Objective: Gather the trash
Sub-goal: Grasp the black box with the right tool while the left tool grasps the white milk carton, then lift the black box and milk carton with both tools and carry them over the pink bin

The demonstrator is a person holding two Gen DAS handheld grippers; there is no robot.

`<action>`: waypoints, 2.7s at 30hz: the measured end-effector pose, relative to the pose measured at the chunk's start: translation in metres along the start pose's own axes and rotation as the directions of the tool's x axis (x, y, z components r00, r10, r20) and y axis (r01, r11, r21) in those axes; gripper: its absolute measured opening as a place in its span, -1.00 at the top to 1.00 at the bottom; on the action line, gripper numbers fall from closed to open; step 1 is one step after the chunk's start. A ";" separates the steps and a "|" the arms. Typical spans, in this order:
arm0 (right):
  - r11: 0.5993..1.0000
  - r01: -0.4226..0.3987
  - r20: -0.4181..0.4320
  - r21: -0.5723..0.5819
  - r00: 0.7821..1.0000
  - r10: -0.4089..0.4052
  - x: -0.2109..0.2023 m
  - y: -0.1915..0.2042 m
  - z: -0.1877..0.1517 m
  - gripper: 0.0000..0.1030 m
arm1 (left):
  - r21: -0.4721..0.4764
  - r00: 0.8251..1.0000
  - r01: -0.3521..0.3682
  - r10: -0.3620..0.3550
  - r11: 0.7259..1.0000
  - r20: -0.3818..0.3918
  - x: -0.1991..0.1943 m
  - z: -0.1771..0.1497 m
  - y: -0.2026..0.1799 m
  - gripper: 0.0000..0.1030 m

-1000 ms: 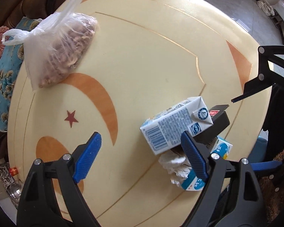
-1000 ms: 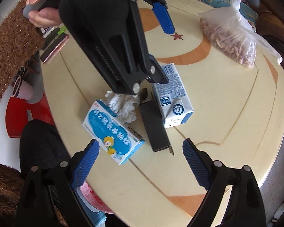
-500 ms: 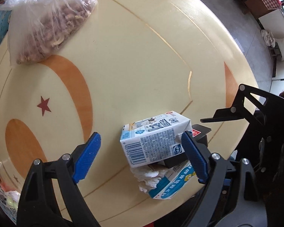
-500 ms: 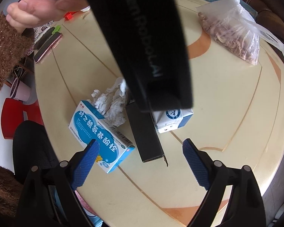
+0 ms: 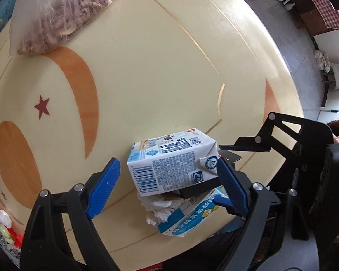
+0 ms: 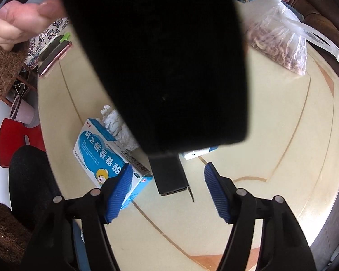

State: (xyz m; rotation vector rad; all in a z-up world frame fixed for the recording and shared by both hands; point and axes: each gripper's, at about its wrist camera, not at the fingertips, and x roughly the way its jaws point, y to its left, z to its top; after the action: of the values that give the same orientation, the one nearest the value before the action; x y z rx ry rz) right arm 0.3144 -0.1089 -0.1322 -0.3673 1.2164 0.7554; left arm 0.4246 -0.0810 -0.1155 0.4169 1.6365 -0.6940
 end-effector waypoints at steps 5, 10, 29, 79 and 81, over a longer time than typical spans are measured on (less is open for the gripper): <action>0.999 -0.025 0.076 0.041 0.997 0.022 -0.002 -0.006 -0.010 -0.27 | 0.018 1.000 -0.001 0.001 1.000 -0.001 0.009 0.004 -0.012 -0.65; 0.999 0.004 0.079 0.046 0.997 -0.008 0.008 -0.010 -0.019 -0.27 | 0.004 1.000 -0.014 0.014 1.000 -0.011 0.019 0.009 -0.017 -0.65; 0.991 0.035 0.190 0.126 0.980 -0.058 0.007 -0.027 -0.045 0.28 | 0.002 0.997 -0.059 0.059 0.998 -0.041 0.048 0.011 -0.033 -0.73; 0.937 0.234 0.210 0.260 0.933 -0.292 -0.091 0.040 -0.110 0.49 | -0.095 0.973 -0.155 0.169 0.983 0.159 -0.059 -0.064 -0.059 -0.63; 0.932 0.249 0.208 0.264 0.928 -0.308 -0.101 0.048 -0.113 0.49 | -0.094 0.968 -0.167 0.181 0.981 0.171 -0.067 -0.077 -0.066 -0.63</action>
State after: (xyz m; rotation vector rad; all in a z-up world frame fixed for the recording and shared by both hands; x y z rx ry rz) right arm 0.1865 -0.1786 -0.0690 -0.2372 0.9771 0.3903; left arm 0.3380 -0.0734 -0.0313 0.4232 1.4327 -0.5178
